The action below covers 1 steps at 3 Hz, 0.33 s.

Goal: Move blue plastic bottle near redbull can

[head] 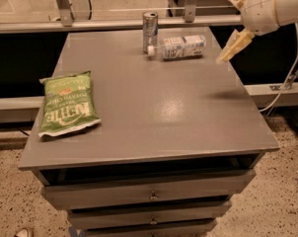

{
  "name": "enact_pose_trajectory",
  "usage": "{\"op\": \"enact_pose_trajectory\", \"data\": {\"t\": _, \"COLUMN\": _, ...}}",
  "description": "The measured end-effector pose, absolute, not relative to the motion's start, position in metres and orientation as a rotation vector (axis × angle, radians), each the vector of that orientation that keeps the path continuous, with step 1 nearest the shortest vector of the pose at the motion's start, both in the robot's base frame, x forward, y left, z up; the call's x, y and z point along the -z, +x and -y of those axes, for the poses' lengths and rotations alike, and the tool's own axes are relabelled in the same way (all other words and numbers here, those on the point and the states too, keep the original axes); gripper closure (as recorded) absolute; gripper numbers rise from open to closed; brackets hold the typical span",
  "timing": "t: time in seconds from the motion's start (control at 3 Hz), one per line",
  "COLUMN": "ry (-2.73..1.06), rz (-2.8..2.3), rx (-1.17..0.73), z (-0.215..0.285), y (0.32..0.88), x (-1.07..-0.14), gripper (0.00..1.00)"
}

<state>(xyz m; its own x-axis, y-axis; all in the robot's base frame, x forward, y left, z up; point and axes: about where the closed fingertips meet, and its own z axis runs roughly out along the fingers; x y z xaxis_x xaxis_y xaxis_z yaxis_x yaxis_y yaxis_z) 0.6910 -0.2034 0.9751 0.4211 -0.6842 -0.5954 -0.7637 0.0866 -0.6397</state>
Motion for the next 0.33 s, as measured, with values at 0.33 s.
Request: {"op": "enact_pose_trajectory", "data": {"t": 0.33, "ry": -1.552, "rz": -1.321, "rx": -0.131, "z": 0.2374, "y": 0.6399, "x": -0.9799, "gripper": 0.00}}
